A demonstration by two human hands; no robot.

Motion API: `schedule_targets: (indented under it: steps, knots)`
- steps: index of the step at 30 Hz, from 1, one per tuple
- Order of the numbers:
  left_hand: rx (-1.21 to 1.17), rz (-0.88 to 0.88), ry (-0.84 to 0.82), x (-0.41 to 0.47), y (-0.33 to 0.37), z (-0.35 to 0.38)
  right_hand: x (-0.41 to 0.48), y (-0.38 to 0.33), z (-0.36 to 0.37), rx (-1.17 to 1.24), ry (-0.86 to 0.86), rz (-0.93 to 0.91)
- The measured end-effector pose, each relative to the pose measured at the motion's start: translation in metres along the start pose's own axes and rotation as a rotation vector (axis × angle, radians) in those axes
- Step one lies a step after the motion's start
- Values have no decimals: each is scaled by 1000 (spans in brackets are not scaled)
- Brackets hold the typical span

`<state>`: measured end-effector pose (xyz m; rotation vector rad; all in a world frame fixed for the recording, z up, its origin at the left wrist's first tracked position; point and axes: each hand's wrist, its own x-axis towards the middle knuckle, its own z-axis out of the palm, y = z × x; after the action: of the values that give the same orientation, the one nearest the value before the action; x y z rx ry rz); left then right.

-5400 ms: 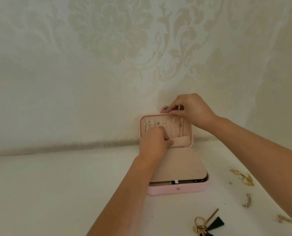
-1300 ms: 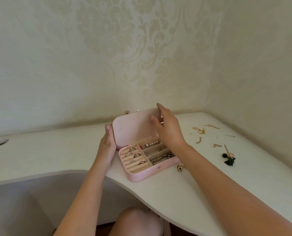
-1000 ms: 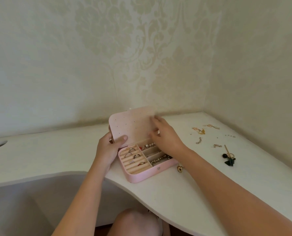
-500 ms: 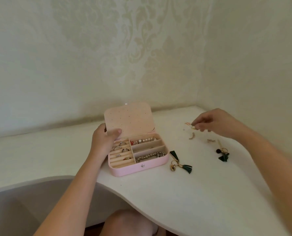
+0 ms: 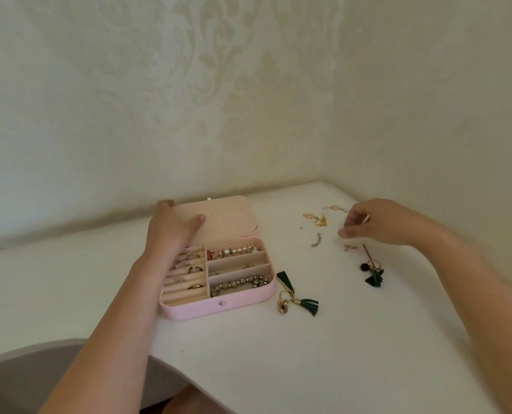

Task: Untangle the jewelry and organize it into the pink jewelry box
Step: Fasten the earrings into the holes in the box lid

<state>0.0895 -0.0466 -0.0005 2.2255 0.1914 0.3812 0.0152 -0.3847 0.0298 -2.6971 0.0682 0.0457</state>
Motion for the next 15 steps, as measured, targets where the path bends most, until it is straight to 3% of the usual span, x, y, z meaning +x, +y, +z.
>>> schedule_targets:
  steps: [3, 9, 15]
  knots:
    - [24, 23, -26, 5, 1, 3, 20, 1, 10, 4, 91, 7]
    - [21, 59, -26, 7, -4, 6, 59, 13, 23, -80, 35, 128]
    - [22, 72, -13, 6, -6, 6, 70, 14, 28, -7, 166, 7]
